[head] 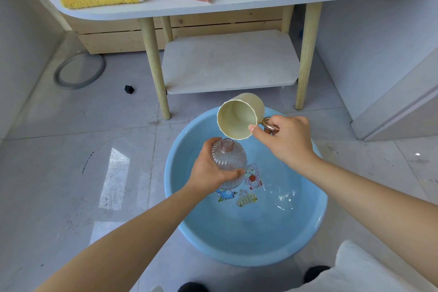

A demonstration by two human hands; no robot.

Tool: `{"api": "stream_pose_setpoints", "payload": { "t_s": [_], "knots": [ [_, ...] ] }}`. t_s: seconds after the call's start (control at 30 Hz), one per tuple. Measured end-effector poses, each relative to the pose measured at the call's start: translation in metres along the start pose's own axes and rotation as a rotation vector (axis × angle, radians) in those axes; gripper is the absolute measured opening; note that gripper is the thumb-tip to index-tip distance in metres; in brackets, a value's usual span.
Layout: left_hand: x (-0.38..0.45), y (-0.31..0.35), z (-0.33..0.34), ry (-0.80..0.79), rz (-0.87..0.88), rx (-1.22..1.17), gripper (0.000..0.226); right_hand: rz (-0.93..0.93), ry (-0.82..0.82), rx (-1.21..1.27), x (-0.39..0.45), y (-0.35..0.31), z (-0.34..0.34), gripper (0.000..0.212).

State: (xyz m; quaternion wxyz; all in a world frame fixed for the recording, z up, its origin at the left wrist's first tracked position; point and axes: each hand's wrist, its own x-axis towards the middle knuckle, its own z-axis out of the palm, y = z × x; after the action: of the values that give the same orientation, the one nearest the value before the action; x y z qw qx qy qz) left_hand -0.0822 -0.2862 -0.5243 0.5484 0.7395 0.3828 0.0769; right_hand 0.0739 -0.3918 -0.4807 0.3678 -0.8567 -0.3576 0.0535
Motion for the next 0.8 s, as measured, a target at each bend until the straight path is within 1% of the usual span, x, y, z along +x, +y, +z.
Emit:
{"api": "stream_pose_setpoints", "payload": {
  "t_s": [0.07, 0.33, 0.8],
  "knots": [
    [0.0000, 0.0000, -0.0004, 0.001, -0.003, 0.003, 0.078, -0.045, 0.023, -0.046, -0.0001, 0.0007, 0.0030, 0.048],
    [-0.0023, 0.0045, -0.0004, -0.014, -0.002, 0.022, 0.076, -0.168, 0.135, -0.126, 0.0005, 0.0042, 0.0069, 0.045],
    [-0.0040, 0.0061, -0.0004, -0.024, -0.010, 0.024, 0.076, -0.260, 0.213, -0.150, 0.0004, 0.0035, 0.0048, 0.045]
  ]
}}
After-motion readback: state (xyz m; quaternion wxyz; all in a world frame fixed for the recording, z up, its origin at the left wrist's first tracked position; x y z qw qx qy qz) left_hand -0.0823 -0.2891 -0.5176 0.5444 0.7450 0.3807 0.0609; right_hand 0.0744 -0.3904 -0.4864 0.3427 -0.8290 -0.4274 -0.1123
